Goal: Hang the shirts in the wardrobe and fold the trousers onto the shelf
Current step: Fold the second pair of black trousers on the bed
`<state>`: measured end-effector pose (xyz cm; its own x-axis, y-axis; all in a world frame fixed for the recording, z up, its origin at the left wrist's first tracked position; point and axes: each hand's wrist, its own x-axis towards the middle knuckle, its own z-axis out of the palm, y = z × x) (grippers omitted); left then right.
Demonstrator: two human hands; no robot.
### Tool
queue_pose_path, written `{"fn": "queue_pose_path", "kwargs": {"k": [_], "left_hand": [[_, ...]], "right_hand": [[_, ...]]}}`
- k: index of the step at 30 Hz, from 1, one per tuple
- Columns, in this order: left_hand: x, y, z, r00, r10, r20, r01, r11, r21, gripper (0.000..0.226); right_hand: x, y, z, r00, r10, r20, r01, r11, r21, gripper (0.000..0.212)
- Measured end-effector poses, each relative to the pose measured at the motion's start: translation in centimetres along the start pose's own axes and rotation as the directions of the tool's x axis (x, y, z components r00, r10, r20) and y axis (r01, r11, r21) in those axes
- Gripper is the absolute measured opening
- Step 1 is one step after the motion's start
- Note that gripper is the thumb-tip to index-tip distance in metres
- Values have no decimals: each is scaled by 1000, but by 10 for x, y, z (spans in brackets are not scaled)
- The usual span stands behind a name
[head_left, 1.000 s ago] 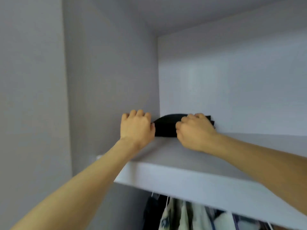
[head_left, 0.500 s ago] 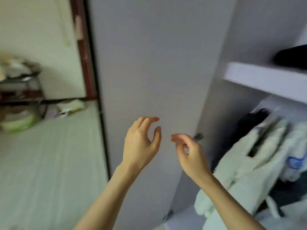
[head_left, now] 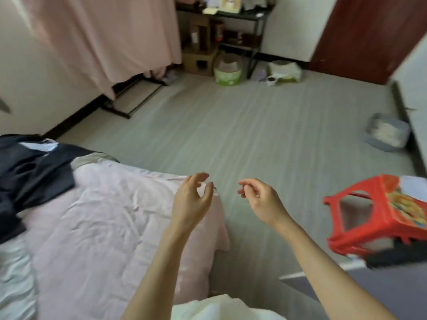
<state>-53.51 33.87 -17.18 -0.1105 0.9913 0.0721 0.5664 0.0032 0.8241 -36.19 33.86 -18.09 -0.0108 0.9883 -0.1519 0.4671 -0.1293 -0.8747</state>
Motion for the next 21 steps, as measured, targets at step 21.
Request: {"fn": "queue_pose_path", "kwargs": {"k": [21], "left_hand": [[380, -92, 73, 863, -431, -262, 478, 864, 154, 31]], "right_hand": [[484, -3, 33, 849, 17, 528, 91, 980, -178, 21]]}}
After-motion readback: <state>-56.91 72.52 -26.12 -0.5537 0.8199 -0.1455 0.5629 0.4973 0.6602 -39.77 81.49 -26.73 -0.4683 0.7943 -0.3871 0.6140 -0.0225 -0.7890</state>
